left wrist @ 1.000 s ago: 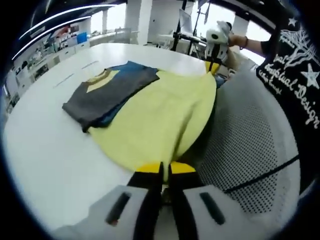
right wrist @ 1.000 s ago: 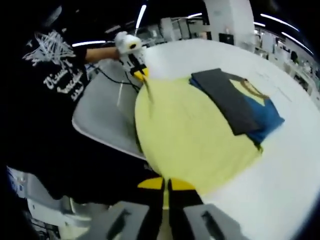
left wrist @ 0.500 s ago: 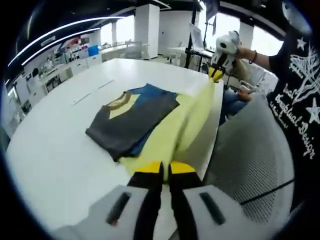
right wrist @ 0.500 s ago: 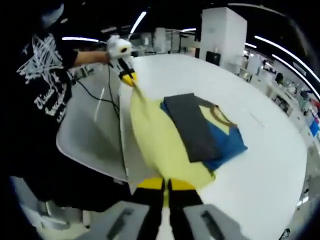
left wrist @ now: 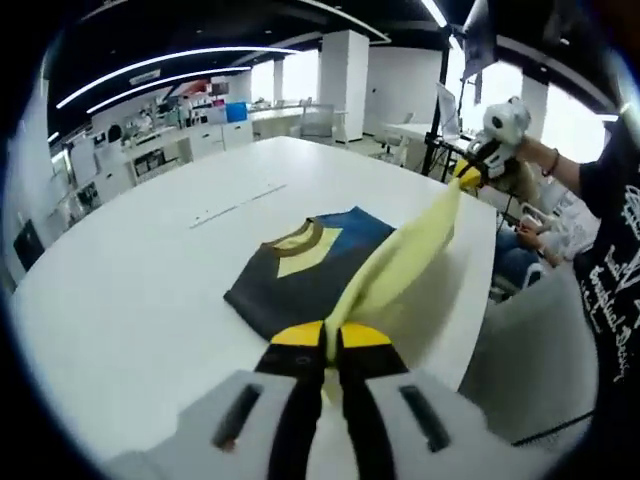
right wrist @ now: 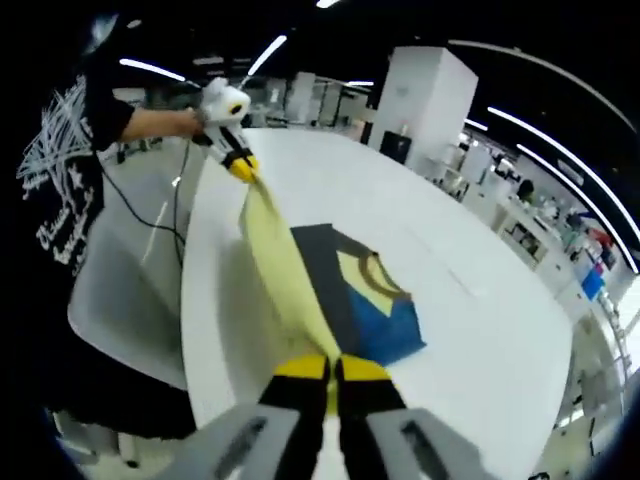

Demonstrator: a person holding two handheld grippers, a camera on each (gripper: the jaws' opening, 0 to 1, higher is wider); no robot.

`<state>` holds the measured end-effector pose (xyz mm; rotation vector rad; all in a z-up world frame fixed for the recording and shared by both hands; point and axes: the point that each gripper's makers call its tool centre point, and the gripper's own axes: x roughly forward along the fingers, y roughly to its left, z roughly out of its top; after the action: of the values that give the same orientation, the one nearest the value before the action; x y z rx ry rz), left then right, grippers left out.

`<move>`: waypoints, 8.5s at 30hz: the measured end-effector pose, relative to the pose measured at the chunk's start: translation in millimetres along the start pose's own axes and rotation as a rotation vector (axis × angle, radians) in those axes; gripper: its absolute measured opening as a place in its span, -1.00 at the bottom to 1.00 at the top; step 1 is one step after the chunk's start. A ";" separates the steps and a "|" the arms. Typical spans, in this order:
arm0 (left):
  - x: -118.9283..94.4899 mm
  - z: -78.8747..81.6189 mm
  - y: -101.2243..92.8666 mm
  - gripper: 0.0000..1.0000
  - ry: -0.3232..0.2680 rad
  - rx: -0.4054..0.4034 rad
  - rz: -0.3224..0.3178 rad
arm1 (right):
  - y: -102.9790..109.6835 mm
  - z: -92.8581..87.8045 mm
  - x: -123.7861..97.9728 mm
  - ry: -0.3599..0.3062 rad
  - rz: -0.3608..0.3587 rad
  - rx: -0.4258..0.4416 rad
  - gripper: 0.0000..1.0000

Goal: Fold the garment on the visible template until the final outline fits inside the template.

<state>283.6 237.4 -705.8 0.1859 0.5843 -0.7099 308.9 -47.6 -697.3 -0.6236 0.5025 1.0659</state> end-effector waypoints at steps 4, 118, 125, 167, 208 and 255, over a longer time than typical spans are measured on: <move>6.4 10.1 13.2 -0.98 -0.013 0.004 0.027 | -16.9 8.2 6.5 0.001 -0.055 -0.013 -1.00; 150.7 -9.2 179.1 -1.00 -0.064 -0.208 0.227 | -168.4 -62.2 169.0 0.065 -0.282 0.357 -1.00; 164.1 -24.2 190.8 -0.99 -0.012 -0.281 0.290 | -179.4 -78.2 186.7 0.076 -0.336 0.489 -1.00; 79.7 -44.9 114.6 0.82 -0.109 -0.152 0.183 | -80.7 -40.9 132.3 -0.013 -0.100 0.583 0.97; 65.9 -98.2 46.3 -0.75 -0.062 -0.268 0.107 | -12.3 -105.4 98.6 0.017 -0.156 0.630 -0.28; 57.7 -111.1 42.6 -1.00 0.046 -0.146 0.067 | -15.4 -118.5 93.7 0.016 -0.164 0.644 -1.00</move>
<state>297.8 276.2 -831.4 0.0854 0.6682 -0.5967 351.2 -73.9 -840.8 -0.0997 0.7513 0.6855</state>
